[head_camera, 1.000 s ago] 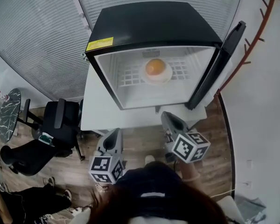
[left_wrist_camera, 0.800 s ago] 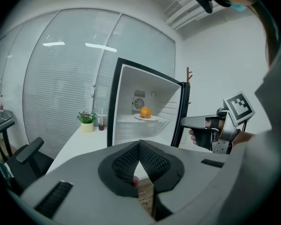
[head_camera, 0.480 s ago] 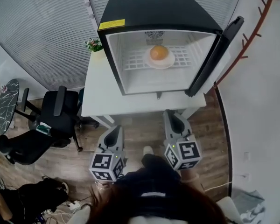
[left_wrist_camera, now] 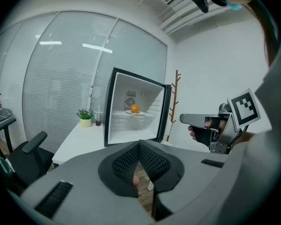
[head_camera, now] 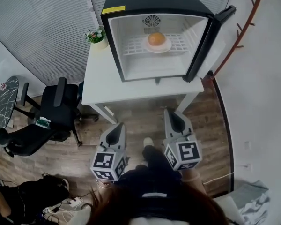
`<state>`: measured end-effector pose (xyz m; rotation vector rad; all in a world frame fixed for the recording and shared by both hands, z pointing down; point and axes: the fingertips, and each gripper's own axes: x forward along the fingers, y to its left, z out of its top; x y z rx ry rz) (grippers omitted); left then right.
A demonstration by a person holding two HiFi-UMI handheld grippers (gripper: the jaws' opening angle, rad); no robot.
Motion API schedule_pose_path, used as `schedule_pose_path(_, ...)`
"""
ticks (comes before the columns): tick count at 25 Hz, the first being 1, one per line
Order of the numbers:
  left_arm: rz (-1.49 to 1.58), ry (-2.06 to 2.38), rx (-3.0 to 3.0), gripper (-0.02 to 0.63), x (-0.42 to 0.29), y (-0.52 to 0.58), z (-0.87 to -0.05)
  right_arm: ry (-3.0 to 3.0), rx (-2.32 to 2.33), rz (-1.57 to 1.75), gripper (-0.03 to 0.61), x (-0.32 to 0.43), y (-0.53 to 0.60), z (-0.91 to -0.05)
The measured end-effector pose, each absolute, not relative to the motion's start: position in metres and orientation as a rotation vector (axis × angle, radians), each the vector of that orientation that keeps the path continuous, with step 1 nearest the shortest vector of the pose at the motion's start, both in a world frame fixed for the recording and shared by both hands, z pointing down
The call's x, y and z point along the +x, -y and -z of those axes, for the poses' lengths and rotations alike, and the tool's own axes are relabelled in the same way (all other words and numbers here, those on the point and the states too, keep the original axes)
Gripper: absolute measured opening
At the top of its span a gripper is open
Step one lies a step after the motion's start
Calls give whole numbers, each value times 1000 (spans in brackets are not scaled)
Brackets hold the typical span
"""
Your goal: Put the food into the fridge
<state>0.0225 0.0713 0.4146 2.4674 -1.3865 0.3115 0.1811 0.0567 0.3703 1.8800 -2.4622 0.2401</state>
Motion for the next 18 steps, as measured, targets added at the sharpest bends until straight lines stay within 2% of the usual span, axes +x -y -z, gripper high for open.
schedule_pose_path(18, -295, 1336, 2521, 0, 19, -136, -418, 2473, 1864, -140, -8, 159, -128, -362)
